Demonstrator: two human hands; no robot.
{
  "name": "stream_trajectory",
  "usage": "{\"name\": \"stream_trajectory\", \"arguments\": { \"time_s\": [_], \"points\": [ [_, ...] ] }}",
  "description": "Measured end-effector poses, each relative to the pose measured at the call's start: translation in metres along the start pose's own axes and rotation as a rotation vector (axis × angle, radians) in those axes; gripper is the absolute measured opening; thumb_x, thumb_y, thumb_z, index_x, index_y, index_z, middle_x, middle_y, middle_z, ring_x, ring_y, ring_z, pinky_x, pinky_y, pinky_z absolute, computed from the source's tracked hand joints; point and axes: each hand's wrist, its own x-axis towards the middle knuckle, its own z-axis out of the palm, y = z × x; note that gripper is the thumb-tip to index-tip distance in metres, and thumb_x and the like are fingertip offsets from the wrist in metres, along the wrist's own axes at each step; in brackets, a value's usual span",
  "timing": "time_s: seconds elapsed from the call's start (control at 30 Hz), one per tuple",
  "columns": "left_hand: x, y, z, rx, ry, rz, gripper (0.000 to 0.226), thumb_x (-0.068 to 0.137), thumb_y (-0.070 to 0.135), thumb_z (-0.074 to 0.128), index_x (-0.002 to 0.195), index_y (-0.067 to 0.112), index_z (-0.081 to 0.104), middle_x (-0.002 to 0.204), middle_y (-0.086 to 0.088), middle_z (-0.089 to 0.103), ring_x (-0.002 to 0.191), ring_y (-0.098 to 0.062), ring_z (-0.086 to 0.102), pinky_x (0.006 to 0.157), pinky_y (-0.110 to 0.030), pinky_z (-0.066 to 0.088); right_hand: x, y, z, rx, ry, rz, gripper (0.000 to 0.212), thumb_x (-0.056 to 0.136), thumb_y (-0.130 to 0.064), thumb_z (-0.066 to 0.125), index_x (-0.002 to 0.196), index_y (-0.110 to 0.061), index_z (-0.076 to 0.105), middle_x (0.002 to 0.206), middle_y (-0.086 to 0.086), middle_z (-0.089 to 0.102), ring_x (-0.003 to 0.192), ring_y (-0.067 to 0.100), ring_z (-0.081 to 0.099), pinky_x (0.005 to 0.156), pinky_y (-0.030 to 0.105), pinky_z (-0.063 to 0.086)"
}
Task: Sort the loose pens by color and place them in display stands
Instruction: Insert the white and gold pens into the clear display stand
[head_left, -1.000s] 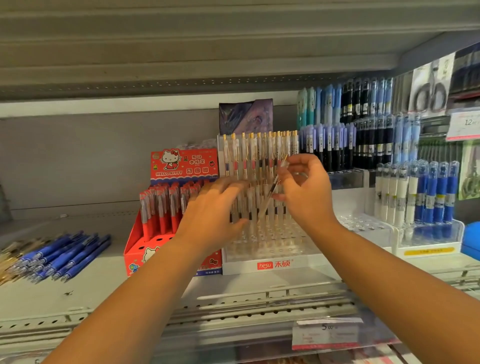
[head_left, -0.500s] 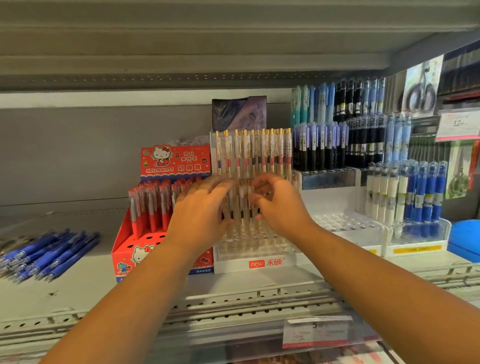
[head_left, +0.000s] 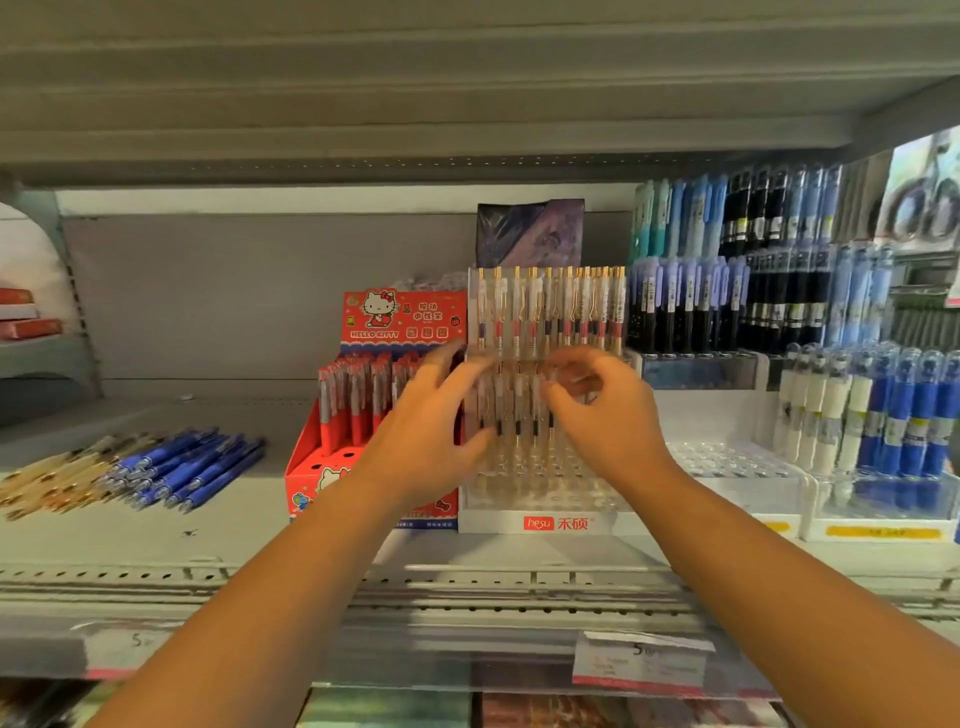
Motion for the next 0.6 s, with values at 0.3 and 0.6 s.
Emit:
{"name": "stream_trajectory", "arguments": {
  "time_s": [0.3,0.6],
  "points": [
    [-0.083,0.003,-0.065,-0.318,0.085,-0.239,0.043,0.090,0.027,0.069,0.125,0.045,0.054,0.130,0.027,0.054,0.118,0.007,0.052,0.098,-0.029,0.047,-0.050,-0.049,0.008,0.343,-0.520,0.004,0.021,0.090,-0.021,0.067,0.110,-0.031,0.068,0.103,-0.014,0.071,0.096,-0.002,0.064,0.084,0.012,0.051],
    [-0.152,-0.055,-0.145,-0.220,0.080,-0.432,0.045,0.090,0.032,0.068,0.131,0.040,0.052,0.129,0.023,0.056,0.117,0.007,0.052,0.100,-0.027,0.044,-0.068,-0.107,0.097,0.350,-0.691,0.035,0.017,0.088,-0.022,0.070,0.102,-0.031,0.067,0.099,-0.010,0.072,0.090,0.001,0.067,0.079,0.021,0.056]
  ]
}}
